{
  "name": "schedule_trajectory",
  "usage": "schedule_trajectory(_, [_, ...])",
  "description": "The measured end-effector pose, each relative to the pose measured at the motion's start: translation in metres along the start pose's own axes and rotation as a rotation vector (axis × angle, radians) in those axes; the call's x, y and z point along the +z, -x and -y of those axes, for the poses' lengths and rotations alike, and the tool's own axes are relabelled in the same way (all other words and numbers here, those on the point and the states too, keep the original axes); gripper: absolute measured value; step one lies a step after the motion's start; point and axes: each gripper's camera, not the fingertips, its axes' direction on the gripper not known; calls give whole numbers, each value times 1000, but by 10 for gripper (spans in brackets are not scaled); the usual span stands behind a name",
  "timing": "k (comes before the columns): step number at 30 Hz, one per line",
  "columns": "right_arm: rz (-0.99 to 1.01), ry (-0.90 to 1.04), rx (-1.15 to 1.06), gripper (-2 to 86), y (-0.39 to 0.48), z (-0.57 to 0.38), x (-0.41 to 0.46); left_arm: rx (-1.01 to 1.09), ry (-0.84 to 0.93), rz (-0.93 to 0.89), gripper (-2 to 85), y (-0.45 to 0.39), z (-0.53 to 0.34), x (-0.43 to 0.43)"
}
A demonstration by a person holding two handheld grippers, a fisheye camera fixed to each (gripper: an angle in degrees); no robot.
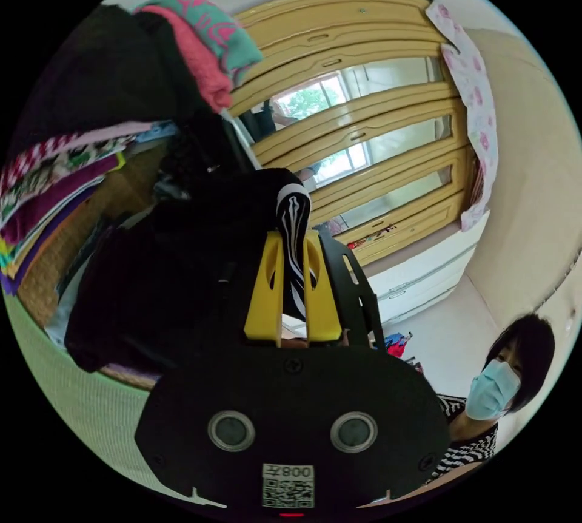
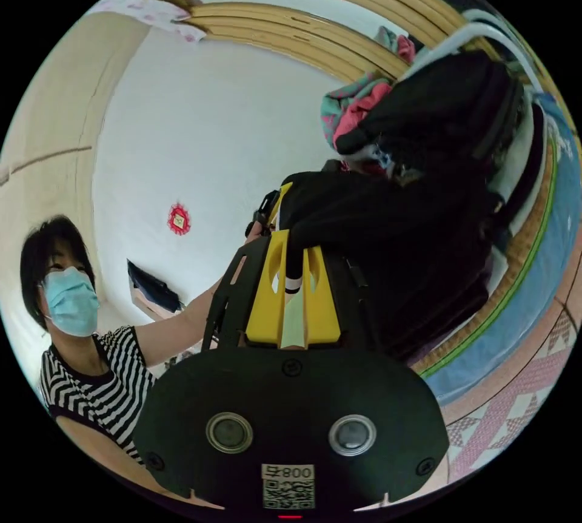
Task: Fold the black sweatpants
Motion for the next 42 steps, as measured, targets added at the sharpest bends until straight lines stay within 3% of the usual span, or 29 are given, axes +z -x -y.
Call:
schedule_trajectory(4, [-53, 5, -102, 3, 24, 9, -8, 91, 46, 12, 60, 12, 16, 15])
schedule_trajectory(8, [-113, 118, -5, 9, -13, -22, 31, -90, 106, 187, 63, 77, 2, 19])
schedule_trajectory(11, [-104, 205, 94, 20, -48, -51, 65, -219, 80, 129, 67, 119, -10, 13])
schedule_trajectory(18, [10, 92, 156, 35, -75, -65, 60, -197, 49, 123, 83, 139, -6, 7])
schedule_trajectory(25, [-5, 8, 219, 18, -78, -84, 36, -106, -119, 186, 53, 127, -20, -10])
schedule_trajectory(30, [-104, -13, 80, 3, -31, -63, 40, 35, -50, 158, 13, 107, -4, 21])
schedule_trajectory(35, [-287, 122, -107, 1, 9, -42, 109, 18, 100, 499, 2, 124, -6, 57])
schedule_trajectory(39, [-461, 239, -165, 0, 0, -52, 170, -87, 9, 431, 1, 144, -28, 53])
schedule_trajectory(42, [-443, 214, -170, 0, -3, -57, 182, -95, 1, 403, 0, 148, -37, 53])
